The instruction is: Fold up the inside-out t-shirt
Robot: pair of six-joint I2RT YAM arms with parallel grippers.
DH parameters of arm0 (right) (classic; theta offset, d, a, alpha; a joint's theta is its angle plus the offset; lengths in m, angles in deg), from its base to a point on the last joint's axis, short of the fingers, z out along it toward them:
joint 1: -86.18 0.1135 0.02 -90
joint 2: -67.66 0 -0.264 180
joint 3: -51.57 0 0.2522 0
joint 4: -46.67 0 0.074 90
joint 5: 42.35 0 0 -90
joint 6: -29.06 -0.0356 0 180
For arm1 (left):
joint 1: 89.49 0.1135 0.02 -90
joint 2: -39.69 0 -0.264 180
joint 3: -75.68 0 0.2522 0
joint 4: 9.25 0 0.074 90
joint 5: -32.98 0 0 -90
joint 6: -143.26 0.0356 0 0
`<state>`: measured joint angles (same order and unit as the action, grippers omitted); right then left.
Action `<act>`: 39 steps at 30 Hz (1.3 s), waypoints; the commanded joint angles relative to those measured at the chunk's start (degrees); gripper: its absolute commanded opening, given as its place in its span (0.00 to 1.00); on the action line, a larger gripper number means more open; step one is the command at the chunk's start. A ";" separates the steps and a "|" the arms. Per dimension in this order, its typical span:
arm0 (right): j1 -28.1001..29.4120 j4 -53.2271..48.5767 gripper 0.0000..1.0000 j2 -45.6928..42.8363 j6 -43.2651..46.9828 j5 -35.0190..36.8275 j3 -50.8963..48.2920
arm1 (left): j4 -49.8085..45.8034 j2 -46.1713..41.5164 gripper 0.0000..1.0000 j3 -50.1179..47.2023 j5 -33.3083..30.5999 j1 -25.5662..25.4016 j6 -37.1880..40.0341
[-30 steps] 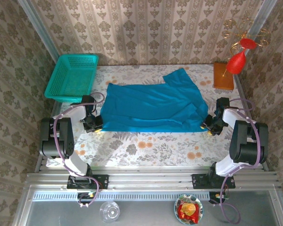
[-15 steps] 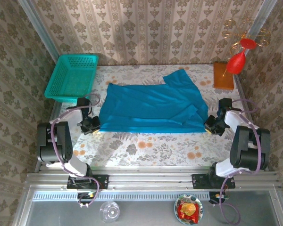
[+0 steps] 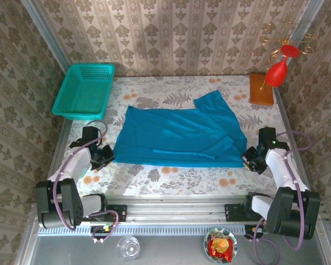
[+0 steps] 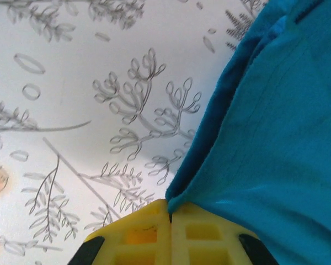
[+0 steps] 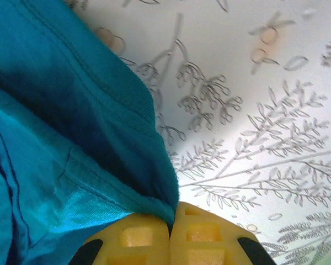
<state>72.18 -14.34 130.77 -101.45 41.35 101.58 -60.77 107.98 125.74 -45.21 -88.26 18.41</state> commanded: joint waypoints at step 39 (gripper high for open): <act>26.59 29.13 0.49 8.07 -24.28 -14.70 -7.48 | 1.37 13.36 0.20 14.90 5.94 -16.44 1.19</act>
<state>98.45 11.06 138.10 -122.67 27.60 94.93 -59.52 120.75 139.68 -40.07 -104.32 19.40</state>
